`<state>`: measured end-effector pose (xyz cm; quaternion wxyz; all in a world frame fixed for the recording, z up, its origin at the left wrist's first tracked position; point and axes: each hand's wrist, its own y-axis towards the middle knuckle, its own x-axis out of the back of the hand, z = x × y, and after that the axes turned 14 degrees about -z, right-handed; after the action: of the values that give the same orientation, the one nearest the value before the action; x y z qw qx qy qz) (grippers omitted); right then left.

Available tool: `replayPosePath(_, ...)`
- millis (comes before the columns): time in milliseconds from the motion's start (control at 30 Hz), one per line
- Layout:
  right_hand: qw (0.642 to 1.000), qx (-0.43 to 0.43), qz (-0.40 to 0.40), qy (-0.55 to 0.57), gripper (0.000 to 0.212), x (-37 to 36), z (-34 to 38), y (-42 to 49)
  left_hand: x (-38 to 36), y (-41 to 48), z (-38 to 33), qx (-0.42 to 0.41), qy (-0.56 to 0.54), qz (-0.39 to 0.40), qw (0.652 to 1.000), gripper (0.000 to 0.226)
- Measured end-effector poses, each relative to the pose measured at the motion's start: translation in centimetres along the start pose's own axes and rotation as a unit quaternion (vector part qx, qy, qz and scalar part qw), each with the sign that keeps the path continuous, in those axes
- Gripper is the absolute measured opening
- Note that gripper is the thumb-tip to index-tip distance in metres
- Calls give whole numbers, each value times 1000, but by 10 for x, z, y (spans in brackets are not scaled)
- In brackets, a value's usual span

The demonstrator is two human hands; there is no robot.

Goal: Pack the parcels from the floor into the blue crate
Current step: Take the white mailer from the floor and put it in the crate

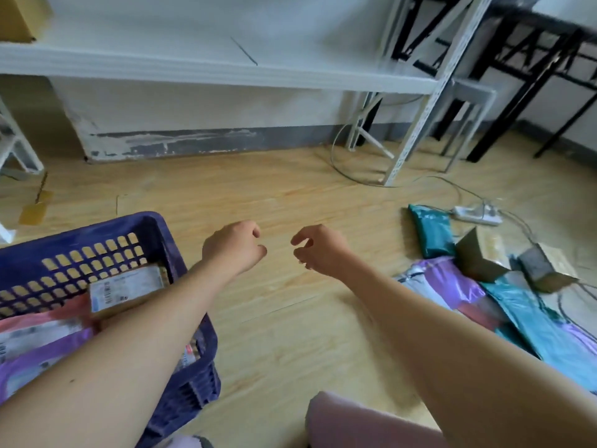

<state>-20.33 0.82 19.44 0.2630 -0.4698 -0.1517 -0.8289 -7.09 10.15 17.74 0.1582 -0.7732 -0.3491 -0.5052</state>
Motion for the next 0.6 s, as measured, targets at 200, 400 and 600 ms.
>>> replayPosePath(200, 995, -90, -8, -40, 25, 22, -77, 0, -28, 2, -42, -24, -39, 38, 998, 33)
replayPosePath(400, 991, -131, -24, -35, 30, 41, -127, -1, -72, 1, -97, -69, -36, 97, 992, 36)
replayPosePath(600, 986, -141, -43, -72, 31, 64, -178, -10, -115, -6, -170, -131, -51, 115, 983, 36)
